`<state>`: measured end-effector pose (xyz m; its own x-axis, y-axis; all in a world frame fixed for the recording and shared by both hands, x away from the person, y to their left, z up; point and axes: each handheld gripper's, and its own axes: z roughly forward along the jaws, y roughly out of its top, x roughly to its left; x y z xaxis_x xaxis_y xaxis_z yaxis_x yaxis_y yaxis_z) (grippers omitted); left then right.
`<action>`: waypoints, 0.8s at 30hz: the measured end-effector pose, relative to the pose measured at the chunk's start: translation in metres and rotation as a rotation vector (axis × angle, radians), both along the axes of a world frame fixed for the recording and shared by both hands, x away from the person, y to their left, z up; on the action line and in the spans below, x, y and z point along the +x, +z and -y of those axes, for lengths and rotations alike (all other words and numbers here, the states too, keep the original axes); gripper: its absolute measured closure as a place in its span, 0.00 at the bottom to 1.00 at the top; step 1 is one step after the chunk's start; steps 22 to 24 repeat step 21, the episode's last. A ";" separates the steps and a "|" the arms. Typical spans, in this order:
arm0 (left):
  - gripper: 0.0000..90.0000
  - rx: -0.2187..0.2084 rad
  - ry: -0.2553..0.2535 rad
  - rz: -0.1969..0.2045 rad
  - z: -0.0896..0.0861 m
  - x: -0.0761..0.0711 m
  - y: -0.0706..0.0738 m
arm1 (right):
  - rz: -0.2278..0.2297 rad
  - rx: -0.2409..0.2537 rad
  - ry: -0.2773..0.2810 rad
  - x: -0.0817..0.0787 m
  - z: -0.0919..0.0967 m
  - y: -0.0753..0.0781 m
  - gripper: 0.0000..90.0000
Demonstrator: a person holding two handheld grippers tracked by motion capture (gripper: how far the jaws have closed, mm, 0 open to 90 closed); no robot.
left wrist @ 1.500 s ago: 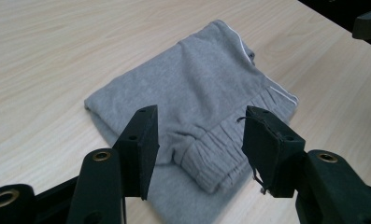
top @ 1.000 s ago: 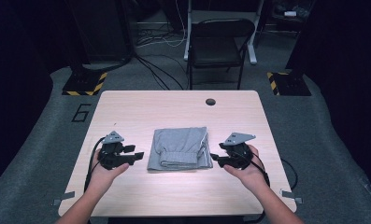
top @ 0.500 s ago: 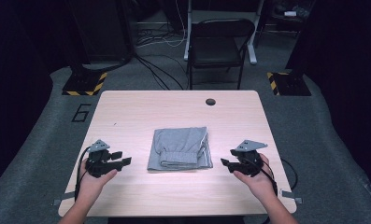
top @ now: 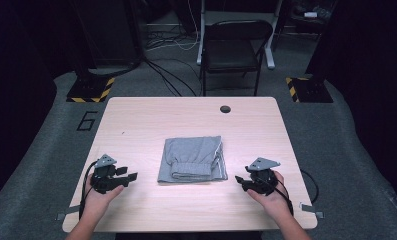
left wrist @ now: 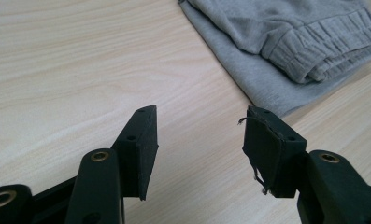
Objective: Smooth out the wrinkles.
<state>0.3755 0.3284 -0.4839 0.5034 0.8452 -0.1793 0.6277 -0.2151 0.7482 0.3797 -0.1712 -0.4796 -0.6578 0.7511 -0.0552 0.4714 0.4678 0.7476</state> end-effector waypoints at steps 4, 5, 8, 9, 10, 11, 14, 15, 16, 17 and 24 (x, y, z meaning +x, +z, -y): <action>0.50 0.012 -0.017 -0.008 0.000 0.002 -0.004 | -0.002 0.018 -0.021 0.003 0.004 -0.004 0.49; 0.50 0.015 -0.018 -0.006 0.000 0.003 -0.006 | -0.008 0.022 -0.028 0.003 0.005 -0.005 0.49; 0.50 0.038 -0.024 -0.009 0.000 0.004 -0.008 | -0.022 0.053 -0.052 0.005 0.008 -0.008 0.49; 0.50 0.035 -0.015 0.004 0.000 0.005 -0.010 | -0.027 0.057 -0.056 0.005 0.009 -0.009 0.49; 0.50 0.036 -0.014 0.003 0.000 0.005 -0.010 | -0.029 0.052 -0.044 0.006 0.011 -0.010 0.49; 0.50 0.031 -0.011 0.004 0.000 0.006 -0.011 | -0.025 0.052 -0.045 0.007 0.011 -0.011 0.49; 0.49 0.028 -0.014 -0.015 -0.001 0.007 -0.011 | -0.019 0.058 -0.059 0.005 0.011 -0.010 0.49; 0.49 0.026 -0.014 -0.016 0.000 0.008 -0.011 | -0.016 0.049 -0.052 0.005 0.012 -0.010 0.49; 0.49 0.027 -0.021 -0.020 0.000 0.008 -0.011 | -0.016 0.050 -0.053 0.005 0.013 -0.010 0.49; 0.48 0.016 -0.013 -0.005 0.002 0.009 -0.012 | -0.015 0.050 -0.057 0.004 0.013 -0.011 0.49; 0.47 0.015 -0.036 -0.017 0.006 0.010 -0.011 | -0.010 0.046 -0.062 0.002 0.013 -0.013 0.49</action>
